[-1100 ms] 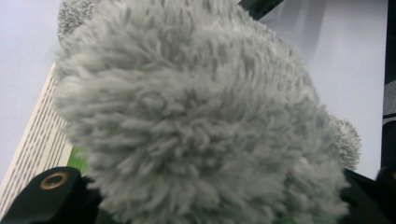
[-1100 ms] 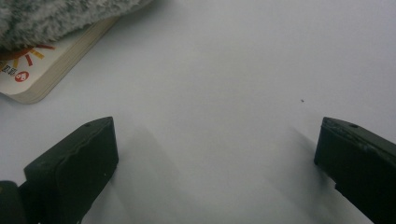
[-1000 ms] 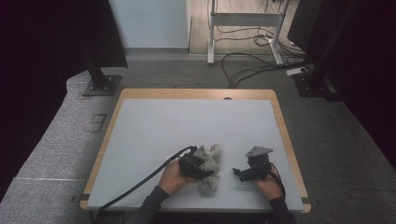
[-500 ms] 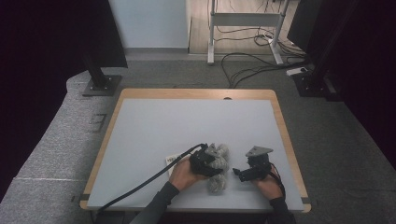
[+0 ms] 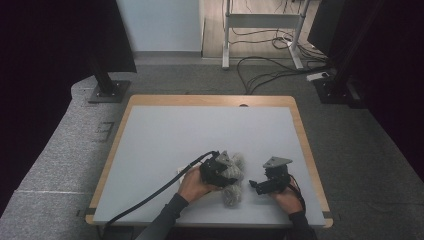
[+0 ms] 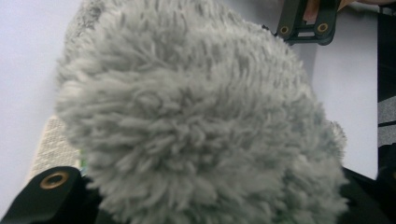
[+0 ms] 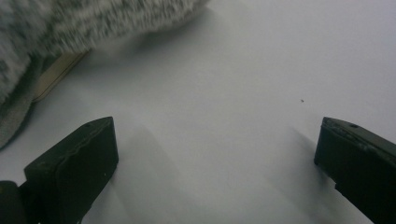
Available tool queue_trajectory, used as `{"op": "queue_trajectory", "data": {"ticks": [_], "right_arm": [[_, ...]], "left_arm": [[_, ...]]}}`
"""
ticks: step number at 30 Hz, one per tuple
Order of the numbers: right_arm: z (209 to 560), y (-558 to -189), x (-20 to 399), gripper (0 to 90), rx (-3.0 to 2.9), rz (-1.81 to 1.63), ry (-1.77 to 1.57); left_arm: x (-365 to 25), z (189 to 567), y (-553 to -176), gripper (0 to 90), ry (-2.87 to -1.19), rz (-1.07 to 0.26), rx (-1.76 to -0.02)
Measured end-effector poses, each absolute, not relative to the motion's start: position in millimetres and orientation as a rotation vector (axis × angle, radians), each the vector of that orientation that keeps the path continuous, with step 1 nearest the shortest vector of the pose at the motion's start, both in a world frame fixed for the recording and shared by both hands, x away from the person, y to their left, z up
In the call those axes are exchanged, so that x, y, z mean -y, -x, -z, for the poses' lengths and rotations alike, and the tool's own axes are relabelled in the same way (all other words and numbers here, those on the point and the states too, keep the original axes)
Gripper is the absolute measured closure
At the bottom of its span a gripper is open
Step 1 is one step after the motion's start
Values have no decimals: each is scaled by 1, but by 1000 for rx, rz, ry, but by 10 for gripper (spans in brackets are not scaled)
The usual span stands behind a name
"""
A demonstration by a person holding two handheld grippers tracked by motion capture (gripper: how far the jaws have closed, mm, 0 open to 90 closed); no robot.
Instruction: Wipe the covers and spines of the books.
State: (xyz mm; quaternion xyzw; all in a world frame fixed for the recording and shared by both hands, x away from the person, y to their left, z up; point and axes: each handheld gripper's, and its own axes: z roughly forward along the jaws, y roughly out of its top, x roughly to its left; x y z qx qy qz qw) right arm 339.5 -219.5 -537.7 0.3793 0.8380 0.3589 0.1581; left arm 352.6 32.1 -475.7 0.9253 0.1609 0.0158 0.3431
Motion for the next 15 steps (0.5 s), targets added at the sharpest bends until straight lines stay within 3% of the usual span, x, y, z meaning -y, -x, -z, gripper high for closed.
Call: {"op": "queue_trajectory", "data": {"ticks": [15], "right_arm": [[538, -339, 219, 0, -2395, -1027, -1089]], "left_arm": [[-63, 444, -358, 609, -2404, -144, -455]]}}
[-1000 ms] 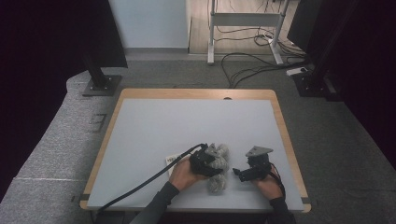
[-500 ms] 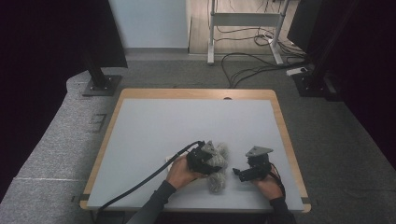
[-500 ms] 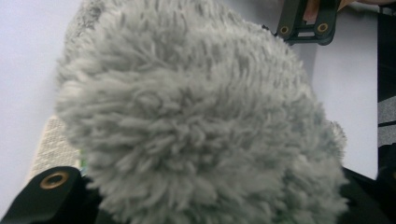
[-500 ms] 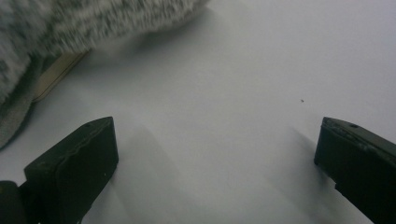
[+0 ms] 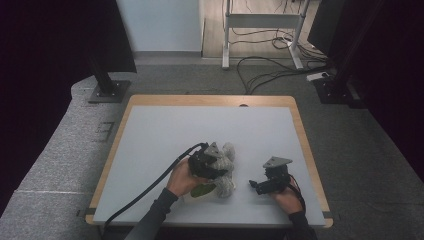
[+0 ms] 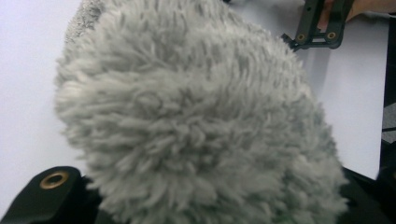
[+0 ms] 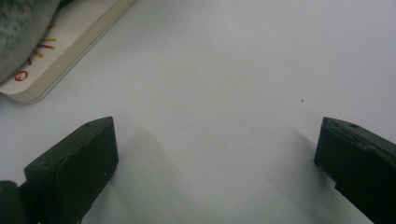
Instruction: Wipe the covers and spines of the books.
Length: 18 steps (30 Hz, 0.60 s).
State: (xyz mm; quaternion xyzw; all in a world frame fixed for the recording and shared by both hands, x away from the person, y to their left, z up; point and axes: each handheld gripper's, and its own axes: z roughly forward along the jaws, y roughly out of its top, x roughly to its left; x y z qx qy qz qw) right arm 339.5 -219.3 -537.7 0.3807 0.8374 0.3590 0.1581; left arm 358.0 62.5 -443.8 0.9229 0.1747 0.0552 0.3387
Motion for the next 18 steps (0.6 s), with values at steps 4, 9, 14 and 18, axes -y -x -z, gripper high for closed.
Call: {"op": "queue_trajectory", "data": {"ticks": [4, 9, 14, 18], "right_arm": [[538, -340, 219, 0, -2397, -1027, -1086], [538, -339, 219, 0, -2395, -1027, -1090], [538, -340, 219, 0, -2397, -1027, -1086], [538, -340, 219, 0, -2395, -1027, -1089]], "left_arm": [[-74, 437, -361, 609, -2403, -155, -477], [-87, 434, -365, 608, -2382, -152, -521], [-104, 429, -370, 607, -2370, -176, -562], [-120, 423, -374, 604, -2363, -214, -604]]}}
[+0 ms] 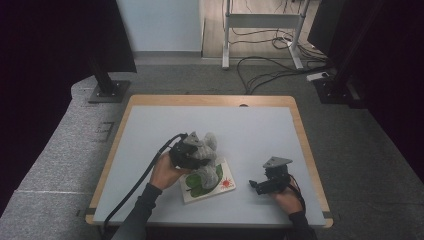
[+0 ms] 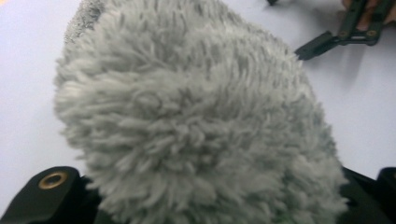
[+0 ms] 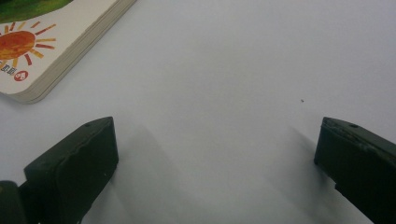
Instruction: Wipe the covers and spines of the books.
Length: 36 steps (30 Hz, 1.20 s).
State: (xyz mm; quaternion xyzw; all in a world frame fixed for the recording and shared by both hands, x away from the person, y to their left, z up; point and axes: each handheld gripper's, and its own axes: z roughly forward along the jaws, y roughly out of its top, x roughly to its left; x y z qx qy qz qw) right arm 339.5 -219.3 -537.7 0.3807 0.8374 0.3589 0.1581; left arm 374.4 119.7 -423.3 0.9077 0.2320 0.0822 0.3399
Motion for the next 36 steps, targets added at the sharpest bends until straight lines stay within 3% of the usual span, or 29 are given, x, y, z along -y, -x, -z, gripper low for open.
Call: {"op": "queue_trajectory", "data": {"ticks": [36], "right_arm": [[538, -339, 219, 0, -2395, -1026, -1086]], "left_arm": [[-269, 424, -395, 593, -2199, -388, -1024]]}}
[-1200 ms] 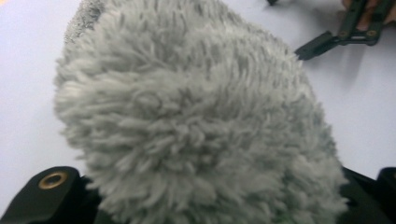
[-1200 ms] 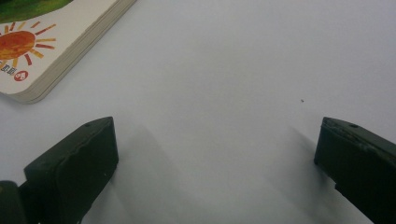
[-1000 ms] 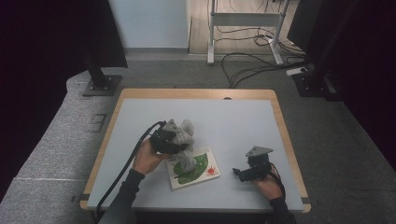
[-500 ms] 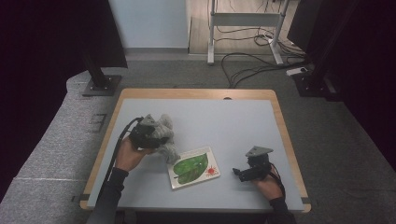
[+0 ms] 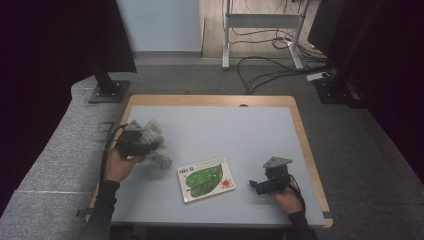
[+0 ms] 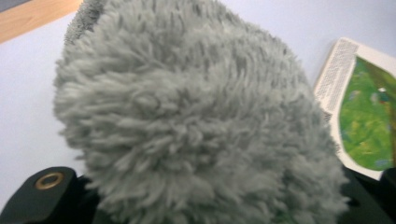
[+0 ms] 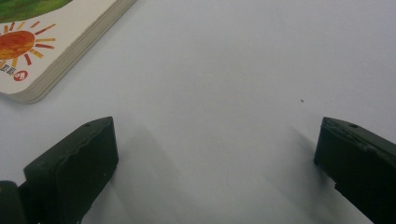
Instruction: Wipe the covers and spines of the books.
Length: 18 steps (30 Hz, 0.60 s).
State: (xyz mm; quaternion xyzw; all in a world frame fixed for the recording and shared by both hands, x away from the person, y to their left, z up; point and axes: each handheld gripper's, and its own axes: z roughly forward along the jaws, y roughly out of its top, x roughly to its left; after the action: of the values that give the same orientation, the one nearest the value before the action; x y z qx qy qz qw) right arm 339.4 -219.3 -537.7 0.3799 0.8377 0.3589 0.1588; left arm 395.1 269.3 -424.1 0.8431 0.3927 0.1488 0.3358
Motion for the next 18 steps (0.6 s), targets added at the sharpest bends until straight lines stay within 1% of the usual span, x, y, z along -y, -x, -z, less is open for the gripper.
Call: {"op": "queue_trajectory", "data": {"ticks": [10, 18], "right_arm": [[538, -339, 219, 0, -2396, -1026, -1084], [538, -339, 219, 0, -2396, -1026, -1083]], "left_arm": [[-285, 455, -405, 588, -2196, -368, -1101], [-288, 483, -410, 582, -2204, -357, -1145]]}}
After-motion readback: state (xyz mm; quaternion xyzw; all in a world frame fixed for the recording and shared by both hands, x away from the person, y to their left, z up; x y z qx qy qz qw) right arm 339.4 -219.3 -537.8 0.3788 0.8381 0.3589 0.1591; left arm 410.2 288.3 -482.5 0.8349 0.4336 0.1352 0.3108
